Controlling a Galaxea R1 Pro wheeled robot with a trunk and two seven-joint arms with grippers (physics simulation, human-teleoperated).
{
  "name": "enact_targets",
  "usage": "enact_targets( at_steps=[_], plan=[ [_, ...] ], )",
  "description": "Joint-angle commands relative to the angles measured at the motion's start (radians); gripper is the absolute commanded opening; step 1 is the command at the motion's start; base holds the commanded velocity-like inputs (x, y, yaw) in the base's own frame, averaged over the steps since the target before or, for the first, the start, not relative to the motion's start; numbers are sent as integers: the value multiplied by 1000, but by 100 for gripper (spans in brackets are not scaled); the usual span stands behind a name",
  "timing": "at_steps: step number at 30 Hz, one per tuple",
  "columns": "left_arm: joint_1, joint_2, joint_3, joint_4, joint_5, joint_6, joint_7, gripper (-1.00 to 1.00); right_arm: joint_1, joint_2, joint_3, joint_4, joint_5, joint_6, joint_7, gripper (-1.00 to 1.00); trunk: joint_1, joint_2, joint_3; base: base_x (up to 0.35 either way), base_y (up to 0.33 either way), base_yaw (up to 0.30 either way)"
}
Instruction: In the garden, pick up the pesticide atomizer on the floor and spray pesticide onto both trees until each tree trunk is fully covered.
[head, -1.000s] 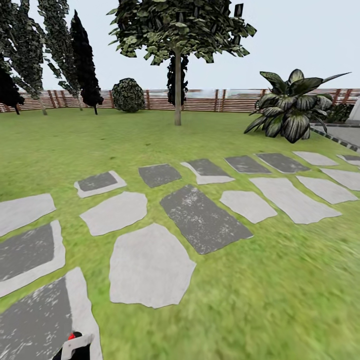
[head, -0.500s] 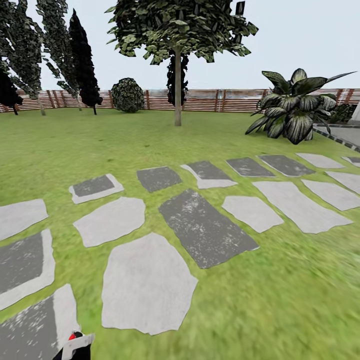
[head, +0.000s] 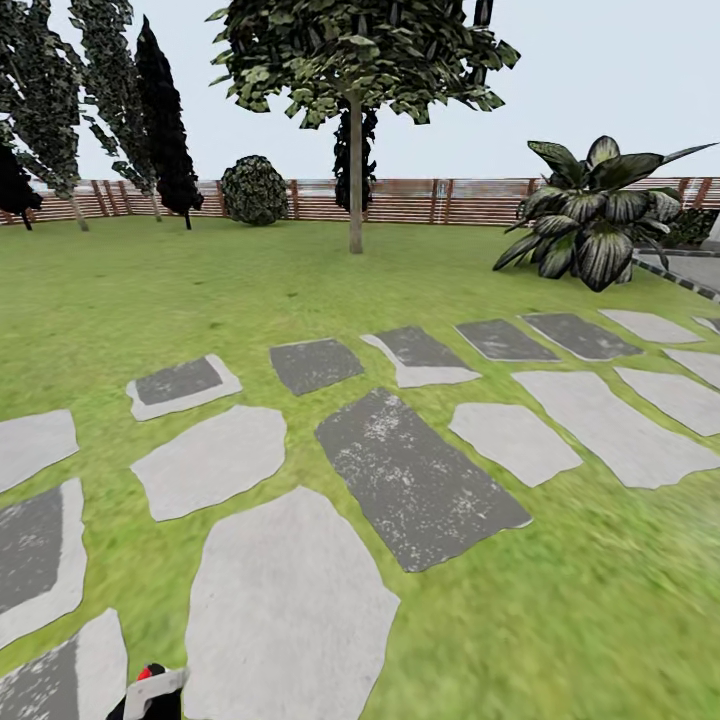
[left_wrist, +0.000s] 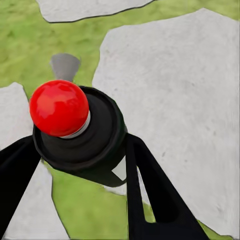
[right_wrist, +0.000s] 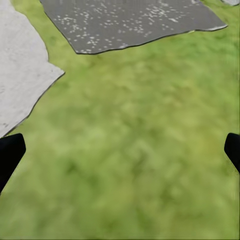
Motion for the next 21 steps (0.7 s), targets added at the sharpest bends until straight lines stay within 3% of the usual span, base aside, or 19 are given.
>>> enact_targets(
  at_steps=[1,21],
  plan=[
    [-1,0,1,1,1,-3,0,-100,0,0,-4,1,4,-3,1,100,0,0,-1,340,0,0],
    [-1,1,1,-1,1,-4,0,-100,0,0,-4,1,4,-3,1,100,0,0,-1,340,0,0]
  ],
)
